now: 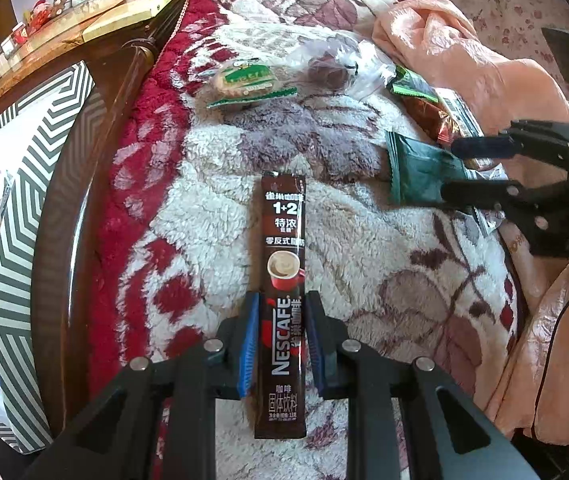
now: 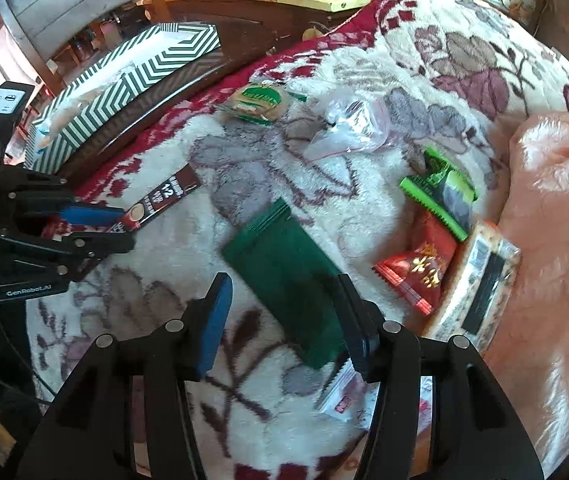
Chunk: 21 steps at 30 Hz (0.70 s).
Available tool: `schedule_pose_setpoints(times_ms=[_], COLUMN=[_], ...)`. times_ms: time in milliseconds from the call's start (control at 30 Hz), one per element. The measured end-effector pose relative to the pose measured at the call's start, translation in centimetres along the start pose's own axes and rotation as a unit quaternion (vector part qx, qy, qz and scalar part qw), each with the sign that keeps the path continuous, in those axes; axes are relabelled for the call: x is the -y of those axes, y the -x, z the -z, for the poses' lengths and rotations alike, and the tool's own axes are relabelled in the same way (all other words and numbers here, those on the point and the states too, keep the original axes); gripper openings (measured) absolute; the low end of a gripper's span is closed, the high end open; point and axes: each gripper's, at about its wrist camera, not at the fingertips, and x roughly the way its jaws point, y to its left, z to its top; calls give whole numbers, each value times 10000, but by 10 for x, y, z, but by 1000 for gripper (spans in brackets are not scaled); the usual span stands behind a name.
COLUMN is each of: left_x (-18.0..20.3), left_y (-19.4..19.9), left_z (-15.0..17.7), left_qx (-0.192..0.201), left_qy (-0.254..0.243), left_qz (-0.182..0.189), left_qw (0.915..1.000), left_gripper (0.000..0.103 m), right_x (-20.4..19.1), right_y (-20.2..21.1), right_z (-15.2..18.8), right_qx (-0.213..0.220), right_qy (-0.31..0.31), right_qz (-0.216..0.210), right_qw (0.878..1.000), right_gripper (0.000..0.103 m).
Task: Organize snacks
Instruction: 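Lift the Nescafe stick and green packet and carry both over the striped tray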
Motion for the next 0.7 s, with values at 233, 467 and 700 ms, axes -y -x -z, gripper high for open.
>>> schedule_pose_setpoints(times_ms=[233, 467, 700], left_x=[-1, 19, 0], left_y=[-2, -9, 2], left_z=[0, -1, 2], left_qx=[-42, -51, 59], left_qy=[106, -151, 93], left_qz=[54, -51, -111], left_qw=[9999, 9999, 9999], left_gripper=[31, 65, 22], right_x=[-3, -17, -14], right_y=[-15, -27, -25], right_z=[-3, 1, 3], right_qx=[-408, -577, -510], right_qy=[923, 1710, 1167], right_qz=[263, 611, 600], right_qw=[9945, 9817, 9900], right_gripper=[55, 56, 46])
